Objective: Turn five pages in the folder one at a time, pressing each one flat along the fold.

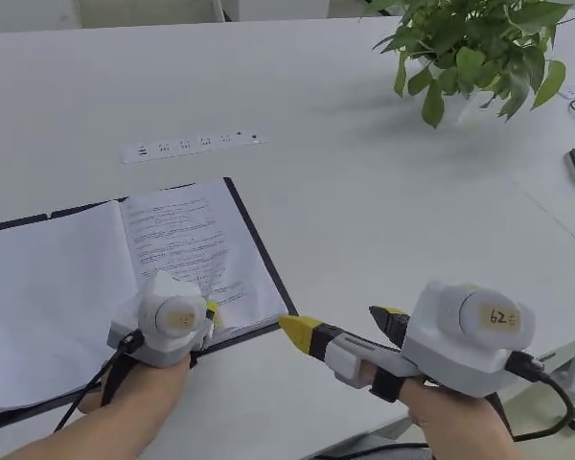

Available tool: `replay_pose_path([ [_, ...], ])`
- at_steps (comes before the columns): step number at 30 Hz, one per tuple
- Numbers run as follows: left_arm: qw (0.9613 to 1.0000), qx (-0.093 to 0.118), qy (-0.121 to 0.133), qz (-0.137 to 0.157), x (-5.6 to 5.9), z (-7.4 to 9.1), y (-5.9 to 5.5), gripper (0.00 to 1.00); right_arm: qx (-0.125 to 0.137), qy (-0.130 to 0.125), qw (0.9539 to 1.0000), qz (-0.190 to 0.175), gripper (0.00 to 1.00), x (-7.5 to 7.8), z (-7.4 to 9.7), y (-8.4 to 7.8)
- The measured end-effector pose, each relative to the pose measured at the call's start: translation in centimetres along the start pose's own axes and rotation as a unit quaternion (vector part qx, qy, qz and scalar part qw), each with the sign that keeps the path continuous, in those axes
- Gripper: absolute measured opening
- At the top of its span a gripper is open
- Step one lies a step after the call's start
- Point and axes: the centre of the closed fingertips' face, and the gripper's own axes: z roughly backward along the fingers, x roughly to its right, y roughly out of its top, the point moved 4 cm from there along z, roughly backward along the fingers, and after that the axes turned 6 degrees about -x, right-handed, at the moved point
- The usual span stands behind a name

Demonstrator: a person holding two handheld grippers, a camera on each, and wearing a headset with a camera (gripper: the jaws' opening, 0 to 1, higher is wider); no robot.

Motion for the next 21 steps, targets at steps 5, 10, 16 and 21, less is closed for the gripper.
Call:
replay_pose_path([
  [5,0.9997,0.007,-0.001,0.022,-0.2,0.1,0.0,0.00,-0.001,0.009,0.9999,0.005,0.76,-0.3,-0.7,0.4],
  [10,0.9992,0.008,-0.005,0.038,-0.3,0.0,-0.1,0.00,-0.006,0.037,0.9989,0.027,0.64,-0.9,-2.7,1.3],
  [16,0.9988,0.014,-0.003,0.046,-0.3,-0.1,-0.1,0.00,-0.018,0.077,0.9962,0.037,0.49,-1.5,-6.1,1.7],
  [21,0.9986,0.017,-0.006,0.050,-0.4,-0.1,0.0,0.00,-0.063,0.085,0.9942,0.019,0.43,-1.0,-9.5,0.1],
])
